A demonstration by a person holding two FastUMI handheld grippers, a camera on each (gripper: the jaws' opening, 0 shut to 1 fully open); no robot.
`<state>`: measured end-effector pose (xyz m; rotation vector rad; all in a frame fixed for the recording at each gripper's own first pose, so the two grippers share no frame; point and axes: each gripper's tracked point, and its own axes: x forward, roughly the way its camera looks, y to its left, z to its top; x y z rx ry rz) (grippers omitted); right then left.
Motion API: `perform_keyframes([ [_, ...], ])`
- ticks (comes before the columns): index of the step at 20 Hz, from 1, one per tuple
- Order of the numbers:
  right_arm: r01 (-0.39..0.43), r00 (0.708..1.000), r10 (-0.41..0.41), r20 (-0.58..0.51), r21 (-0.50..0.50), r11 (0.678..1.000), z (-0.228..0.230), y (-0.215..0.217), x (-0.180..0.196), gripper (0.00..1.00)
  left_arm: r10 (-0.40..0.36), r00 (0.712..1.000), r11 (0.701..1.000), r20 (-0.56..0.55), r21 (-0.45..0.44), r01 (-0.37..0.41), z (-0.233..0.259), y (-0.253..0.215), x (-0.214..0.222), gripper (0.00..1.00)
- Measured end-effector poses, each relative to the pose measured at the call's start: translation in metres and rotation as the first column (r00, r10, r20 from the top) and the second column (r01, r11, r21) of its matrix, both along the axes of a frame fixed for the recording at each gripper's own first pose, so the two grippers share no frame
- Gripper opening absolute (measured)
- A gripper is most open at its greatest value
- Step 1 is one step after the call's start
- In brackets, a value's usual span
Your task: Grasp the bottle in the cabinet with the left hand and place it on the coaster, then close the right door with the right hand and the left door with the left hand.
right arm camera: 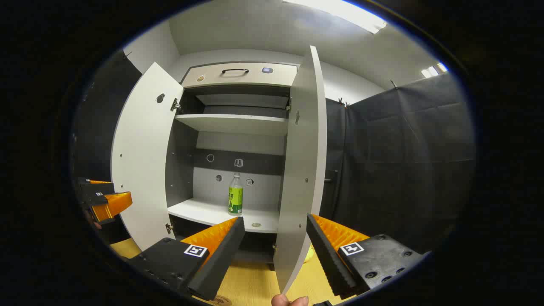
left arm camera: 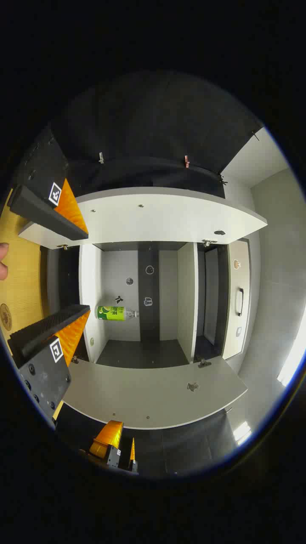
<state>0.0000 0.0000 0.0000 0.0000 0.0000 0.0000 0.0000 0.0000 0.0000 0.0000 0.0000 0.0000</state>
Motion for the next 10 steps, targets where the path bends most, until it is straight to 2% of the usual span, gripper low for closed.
perform_keyframes([
  [10,-0.003,1.0,0.003,0.006,0.004,1.0,0.0022,0.0014,0.0038,0.97,0.0,1.0,1.0,0.001,0.008,0.0,0.0009,0.0012,0.0015,0.97],
])
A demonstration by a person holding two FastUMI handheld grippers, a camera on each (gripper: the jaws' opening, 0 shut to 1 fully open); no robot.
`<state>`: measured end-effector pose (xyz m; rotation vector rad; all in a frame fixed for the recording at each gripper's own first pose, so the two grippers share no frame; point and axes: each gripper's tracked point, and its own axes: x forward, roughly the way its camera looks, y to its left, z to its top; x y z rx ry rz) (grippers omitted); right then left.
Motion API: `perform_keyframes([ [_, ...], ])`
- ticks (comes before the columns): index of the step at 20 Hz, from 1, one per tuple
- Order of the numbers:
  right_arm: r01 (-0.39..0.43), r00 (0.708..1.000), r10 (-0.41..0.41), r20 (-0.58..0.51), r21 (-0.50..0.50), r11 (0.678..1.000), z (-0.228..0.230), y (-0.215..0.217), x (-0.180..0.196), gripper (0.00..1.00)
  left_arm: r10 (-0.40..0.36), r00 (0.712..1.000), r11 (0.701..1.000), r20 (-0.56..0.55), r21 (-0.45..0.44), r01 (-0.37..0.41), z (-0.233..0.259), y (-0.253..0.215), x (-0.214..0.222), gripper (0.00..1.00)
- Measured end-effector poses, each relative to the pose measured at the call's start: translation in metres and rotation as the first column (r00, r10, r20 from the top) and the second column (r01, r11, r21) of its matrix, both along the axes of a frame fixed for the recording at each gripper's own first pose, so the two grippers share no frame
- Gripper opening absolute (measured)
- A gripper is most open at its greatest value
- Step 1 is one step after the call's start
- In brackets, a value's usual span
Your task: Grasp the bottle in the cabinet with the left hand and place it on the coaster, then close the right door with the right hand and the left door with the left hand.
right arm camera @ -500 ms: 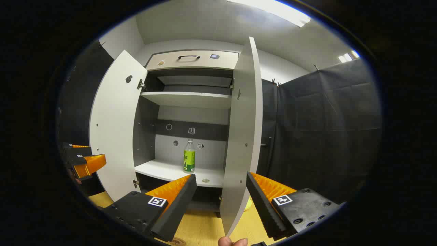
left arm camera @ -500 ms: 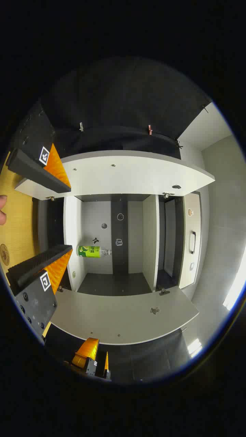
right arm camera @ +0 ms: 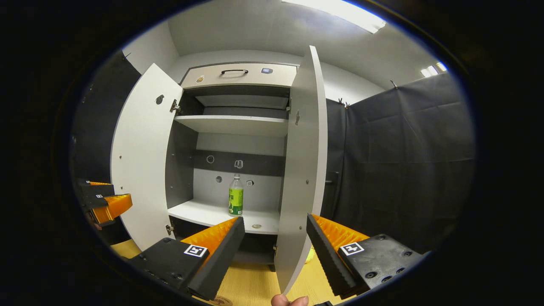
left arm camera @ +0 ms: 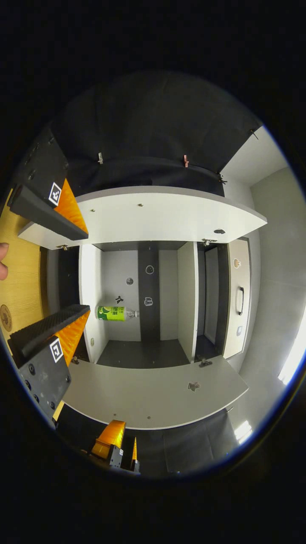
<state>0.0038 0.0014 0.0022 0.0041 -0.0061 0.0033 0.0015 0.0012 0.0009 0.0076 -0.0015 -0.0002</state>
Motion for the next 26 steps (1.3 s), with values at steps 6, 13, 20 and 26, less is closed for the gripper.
perform_keyframes([
  [6,-0.003,1.0,0.003,0.011,0.011,1.0,0.007,0.001,-0.003,0.97,-0.007,1.0,1.0,0.0,-0.001,0.007,0.0,-0.002,0.002,0.97],
  [13,0.016,1.0,-0.017,0.027,0.038,0.999,0.014,-0.025,-0.012,0.97,-0.091,0.996,0.996,0.002,-0.026,0.091,0.001,-0.042,0.026,0.97],
  [20,0.114,0.993,-0.114,0.006,0.034,0.993,0.003,-0.094,-0.021,0.97,-0.193,0.981,0.981,0.002,-0.029,0.193,-0.004,-0.114,0.092,0.97],
  [26,0.17,0.985,-0.17,-0.015,0.041,0.985,-0.011,-0.141,-0.021,0.97,-0.197,0.98,0.98,0.015,-0.022,0.197,-0.009,-0.157,0.167,0.97],
])
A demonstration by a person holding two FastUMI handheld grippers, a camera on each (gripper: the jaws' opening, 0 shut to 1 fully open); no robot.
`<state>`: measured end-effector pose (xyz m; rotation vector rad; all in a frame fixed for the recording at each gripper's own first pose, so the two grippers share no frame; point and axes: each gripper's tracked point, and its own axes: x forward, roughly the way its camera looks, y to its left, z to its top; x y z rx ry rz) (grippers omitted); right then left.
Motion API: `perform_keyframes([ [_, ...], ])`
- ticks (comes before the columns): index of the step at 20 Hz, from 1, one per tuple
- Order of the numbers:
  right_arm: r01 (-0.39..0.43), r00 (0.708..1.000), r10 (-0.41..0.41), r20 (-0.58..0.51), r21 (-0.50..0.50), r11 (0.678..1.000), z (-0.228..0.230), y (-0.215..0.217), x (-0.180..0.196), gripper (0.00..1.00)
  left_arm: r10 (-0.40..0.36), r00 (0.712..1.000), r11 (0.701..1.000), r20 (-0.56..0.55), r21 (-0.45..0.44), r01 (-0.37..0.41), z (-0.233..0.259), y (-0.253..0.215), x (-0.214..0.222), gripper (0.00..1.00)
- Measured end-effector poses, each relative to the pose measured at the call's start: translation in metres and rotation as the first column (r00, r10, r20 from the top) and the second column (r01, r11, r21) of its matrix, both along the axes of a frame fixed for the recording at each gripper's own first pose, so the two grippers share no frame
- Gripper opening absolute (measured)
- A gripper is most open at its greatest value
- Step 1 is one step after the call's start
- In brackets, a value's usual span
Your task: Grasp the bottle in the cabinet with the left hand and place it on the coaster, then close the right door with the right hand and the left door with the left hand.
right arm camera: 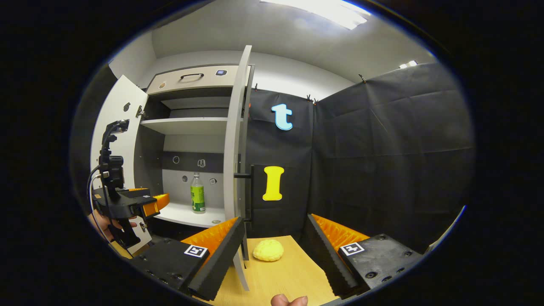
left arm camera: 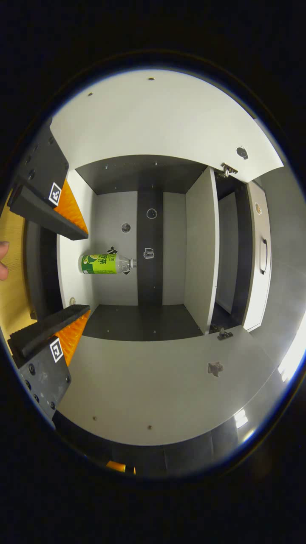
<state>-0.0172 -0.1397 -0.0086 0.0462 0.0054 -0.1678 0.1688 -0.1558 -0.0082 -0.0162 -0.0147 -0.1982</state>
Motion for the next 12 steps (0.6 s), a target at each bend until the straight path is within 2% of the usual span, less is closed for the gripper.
perform_keyframes([
  [8,0.032,0.999,-0.033,-0.014,-0.044,0.999,-0.008,-0.045,0.024,0.97,0.046,0.998,0.997,-0.051,-0.058,-0.049,-0.012,-0.024,0.131,0.97],
  [12,0.034,0.999,-0.036,-0.041,-0.044,0.998,-0.019,-0.062,0.042,0.97,0.08,0.996,0.997,-0.037,0.004,-0.08,-0.013,-0.031,0.191,0.96],
])
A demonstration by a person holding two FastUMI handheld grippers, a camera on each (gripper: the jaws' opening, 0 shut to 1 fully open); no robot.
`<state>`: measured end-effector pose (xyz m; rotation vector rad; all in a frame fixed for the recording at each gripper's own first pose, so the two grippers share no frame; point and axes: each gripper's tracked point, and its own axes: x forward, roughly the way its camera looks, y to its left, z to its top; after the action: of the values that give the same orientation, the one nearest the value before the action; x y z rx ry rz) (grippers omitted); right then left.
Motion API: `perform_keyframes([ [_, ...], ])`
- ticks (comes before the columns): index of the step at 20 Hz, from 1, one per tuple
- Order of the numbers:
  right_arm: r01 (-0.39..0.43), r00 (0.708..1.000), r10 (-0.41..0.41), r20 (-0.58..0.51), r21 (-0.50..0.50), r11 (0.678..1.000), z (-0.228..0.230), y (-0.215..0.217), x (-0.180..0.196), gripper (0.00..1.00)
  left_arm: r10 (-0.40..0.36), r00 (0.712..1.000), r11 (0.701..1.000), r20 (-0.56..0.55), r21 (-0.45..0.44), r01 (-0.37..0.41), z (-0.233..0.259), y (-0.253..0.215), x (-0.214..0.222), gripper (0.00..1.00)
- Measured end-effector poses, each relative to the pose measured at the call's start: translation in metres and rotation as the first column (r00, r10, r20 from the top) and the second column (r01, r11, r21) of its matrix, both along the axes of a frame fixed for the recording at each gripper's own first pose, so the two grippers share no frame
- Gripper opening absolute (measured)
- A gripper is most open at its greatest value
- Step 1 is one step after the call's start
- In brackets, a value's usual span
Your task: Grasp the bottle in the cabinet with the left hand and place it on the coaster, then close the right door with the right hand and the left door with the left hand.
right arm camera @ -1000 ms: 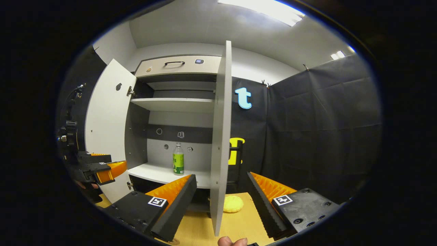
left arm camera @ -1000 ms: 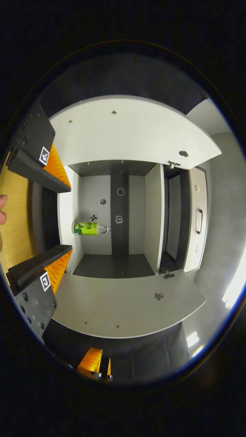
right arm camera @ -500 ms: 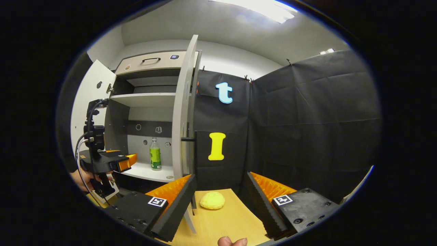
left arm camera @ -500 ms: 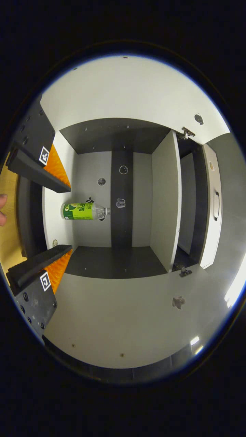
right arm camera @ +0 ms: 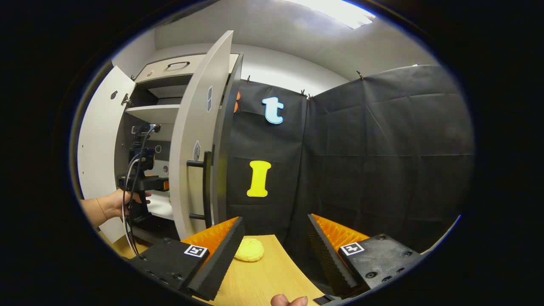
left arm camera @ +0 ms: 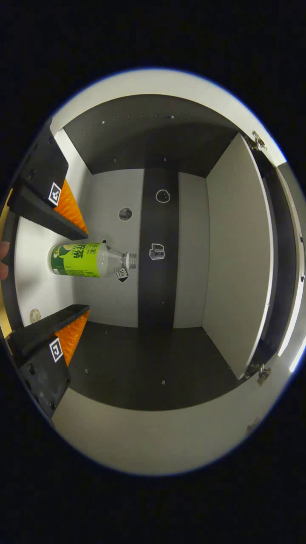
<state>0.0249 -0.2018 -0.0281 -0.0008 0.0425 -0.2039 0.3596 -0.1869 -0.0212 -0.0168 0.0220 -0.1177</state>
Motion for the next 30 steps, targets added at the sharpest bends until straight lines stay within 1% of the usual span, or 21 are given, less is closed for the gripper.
perform_keyframes([
  [2,0.003,1.0,-0.003,-0.014,0.01,1.0,-0.006,-0.006,0.008,0.97,0.015,1.0,1.0,0.006,0.025,-0.016,-0.004,0.0,0.024,0.96],
  [6,0.013,1.0,-0.013,-0.026,-0.012,1.0,-0.012,-0.015,0.017,0.97,0.046,0.999,0.999,-0.011,0.016,-0.046,-0.011,0.003,0.064,0.96],
  [7,0.014,1.0,-0.015,-0.028,-0.013,1.0,-0.013,-0.015,0.017,0.97,0.056,0.998,0.998,-0.021,-0.005,-0.056,-0.014,0.005,0.072,0.96],
  [9,0.026,0.999,-0.027,-0.029,-0.022,0.999,-0.014,-0.02,0.018,0.97,0.067,0.997,0.995,-0.036,-0.077,-0.07,-0.015,0.008,0.085,0.97],
  [11,0.044,0.999,-0.044,-0.03,-0.024,0.999,-0.014,-0.026,0.017,0.97,0.059,0.996,0.991,-0.06,-0.121,-0.066,-0.022,0.011,0.094,0.97],
  [12,0.051,0.998,-0.052,-0.027,-0.021,0.998,-0.013,-0.028,0.016,0.97,0.061,0.996,0.991,-0.066,-0.118,-0.068,-0.024,0.014,0.092,0.9],
  [13,0.058,0.998,-0.058,-0.025,-0.017,0.998,-0.013,-0.029,0.015,0.97,0.057,0.997,0.994,-0.051,-0.096,-0.061,-0.023,0.014,0.091,0.83],
  [15,0.062,0.997,-0.062,-0.033,-0.005,0.998,-0.015,-0.028,0.013,0.97,0.051,0.998,0.998,-0.033,-0.038,-0.053,-0.02,0.017,0.086,0.79],
  [18,0.057,0.998,-0.058,-0.024,-0.009,0.998,-0.011,-0.021,0.008,0.97,0.012,1.0,1.0,-0.001,-0.021,-0.012,-0.009,0.016,0.066,0.77],
  [22,0.036,0.999,-0.036,0.004,-0.017,0.999,0.001,-0.007,0.0,0.97,-0.033,0.999,0.999,0.039,-0.029,0.035,0.016,0.026,0.015,0.77],
  [27,0.006,0.999,-0.006,0.04,0.009,1.0,0.014,0.009,-0.014,0.97,-0.08,0.993,0.997,0.091,-0.015,0.082,0.048,0.046,-0.068,0.77],
  [28,0.005,0.999,-0.006,0.043,0.004,1.0,0.015,0.011,-0.017,1.0,-0.091,0.991,0.996,0.103,-0.013,0.092,0.053,0.05,-0.087,0.77],
  [29,0.005,0.999,-0.005,0.043,0.001,1.0,0.015,0.012,-0.019,0.97,-0.099,0.989,0.995,0.113,-0.014,0.102,0.056,0.052,-0.106,0.77],
  [30,0.005,0.999,-0.005,0.04,0.001,1.0,0.015,0.013,-0.022,0.97,-0.11,0.986,0.994,0.122,-0.015,0.113,0.058,0.055,-0.124,0.77],
])
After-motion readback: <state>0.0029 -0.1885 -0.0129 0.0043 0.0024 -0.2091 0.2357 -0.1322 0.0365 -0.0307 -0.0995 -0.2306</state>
